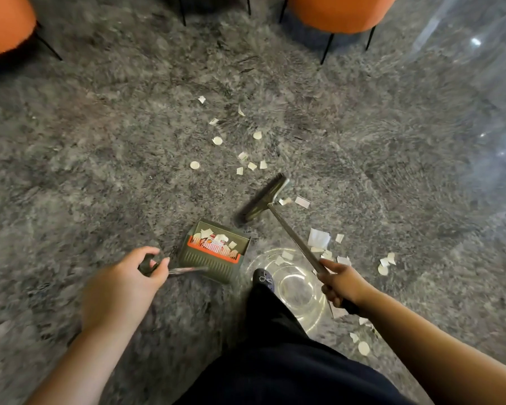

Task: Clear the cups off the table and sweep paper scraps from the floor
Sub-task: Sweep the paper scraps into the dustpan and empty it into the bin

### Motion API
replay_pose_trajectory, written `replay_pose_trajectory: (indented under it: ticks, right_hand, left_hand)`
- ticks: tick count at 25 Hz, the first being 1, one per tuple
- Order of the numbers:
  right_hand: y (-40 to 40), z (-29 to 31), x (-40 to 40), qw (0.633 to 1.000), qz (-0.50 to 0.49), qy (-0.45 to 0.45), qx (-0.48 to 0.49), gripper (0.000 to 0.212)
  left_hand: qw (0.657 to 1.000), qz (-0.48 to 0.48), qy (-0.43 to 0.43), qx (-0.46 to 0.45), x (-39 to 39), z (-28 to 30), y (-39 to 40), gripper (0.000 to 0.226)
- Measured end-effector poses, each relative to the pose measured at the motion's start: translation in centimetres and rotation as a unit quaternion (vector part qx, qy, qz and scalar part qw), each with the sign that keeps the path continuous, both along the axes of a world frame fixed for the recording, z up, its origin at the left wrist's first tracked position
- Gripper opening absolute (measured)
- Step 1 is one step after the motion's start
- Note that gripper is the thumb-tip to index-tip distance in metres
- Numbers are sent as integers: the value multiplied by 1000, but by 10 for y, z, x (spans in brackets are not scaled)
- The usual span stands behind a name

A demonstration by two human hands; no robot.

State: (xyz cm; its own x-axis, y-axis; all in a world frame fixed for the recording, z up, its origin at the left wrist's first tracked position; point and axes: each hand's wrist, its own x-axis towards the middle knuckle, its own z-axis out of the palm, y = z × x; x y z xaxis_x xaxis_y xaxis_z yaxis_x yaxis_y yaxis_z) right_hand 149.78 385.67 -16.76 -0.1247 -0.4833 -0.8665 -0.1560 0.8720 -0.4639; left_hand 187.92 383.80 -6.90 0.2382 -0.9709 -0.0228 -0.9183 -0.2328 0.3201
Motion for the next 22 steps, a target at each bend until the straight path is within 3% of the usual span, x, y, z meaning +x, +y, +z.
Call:
replay_pose_trajectory:
  ticks: [8,16,22]
  right_hand:
    - [-168,11,27,997,69,-18,-18,50]
    - [-311,12,102,993,109,-25,-33,42]
    - [-412,16,175,994,99,-6,-34,21]
  left_hand:
    - [997,77,1,2,19,26,-110,21]
    - [994,109,8,1,83,34,-228,22]
    - [996,83,6,12,152,22,-335,23]
